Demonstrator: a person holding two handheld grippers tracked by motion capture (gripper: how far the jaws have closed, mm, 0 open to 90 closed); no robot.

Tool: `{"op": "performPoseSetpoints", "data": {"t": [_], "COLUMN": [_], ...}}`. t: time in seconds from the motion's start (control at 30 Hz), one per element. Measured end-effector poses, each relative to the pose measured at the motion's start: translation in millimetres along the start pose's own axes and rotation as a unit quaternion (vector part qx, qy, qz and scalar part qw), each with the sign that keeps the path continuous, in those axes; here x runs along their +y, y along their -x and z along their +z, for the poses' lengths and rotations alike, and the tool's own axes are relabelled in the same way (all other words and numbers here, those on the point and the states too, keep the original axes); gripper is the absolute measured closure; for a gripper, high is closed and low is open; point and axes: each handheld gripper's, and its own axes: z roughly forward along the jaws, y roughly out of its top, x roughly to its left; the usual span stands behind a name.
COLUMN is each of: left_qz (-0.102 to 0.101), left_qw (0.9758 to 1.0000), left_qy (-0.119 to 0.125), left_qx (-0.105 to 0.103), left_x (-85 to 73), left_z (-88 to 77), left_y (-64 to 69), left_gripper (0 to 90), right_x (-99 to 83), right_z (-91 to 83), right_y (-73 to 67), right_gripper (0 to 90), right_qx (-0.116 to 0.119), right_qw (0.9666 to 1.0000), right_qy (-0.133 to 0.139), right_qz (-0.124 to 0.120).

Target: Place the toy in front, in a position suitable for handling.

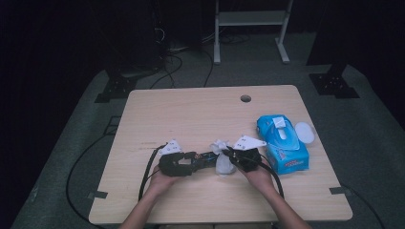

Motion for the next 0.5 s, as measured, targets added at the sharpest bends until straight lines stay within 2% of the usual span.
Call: {"op": "performPoseSetpoints", "data": {"t": [0.07, 0.13, 0.2, 0.3, 0.43, 0.5], "left_qz": [-0.001, 0.004, 0.006, 0.002, -0.005, -0.014], "left_qw": [1.0000, 0.9999, 0.9998, 0.9993, 0.9991, 0.9991], "left_qy": [-0.001, -0.004, -0.005, -0.001, 0.011, 0.022], "left_qx": [-0.002, -0.015, -0.017, -0.036, -0.040, -0.034], "left_x": [0.2, 0.0, 0.0, 0.1, 1.6, 2.5], "left_z": [-0.9, -2.8, -2.9, -3.5, -7.0, -10.2], "left_y": [-0.3, -0.4, 0.1, -0.2, -1.7, -4.4], "left_gripper": [45.4, 48.7, 50.9, 54.8, 55.8, 55.8], "right_x": [0.1, 0.5, 0.7, 1.8, 2.6, 2.2], "right_z": [0.4, 1.8, 2.4, 4.0, 4.7, 4.5], "right_y": [0.0, 0.0, 0.2, 0.5, 0.4, 0.2], "right_gripper": [85.0, 85.0, 85.0, 85.0, 84.9, 84.9], "right_qx": [0.001, -0.002, -0.002, -0.001, -0.001, -0.001], "right_qw": [1.0000, 1.0000, 1.0000, 1.0000, 1.0000, 1.0000], "right_qy": [0.000, 0.002, 0.002, 0.002, 0.000, 0.001], "right_qz": [0.001, -0.001, 0.000, 0.001, 0.001, 0.002]}}
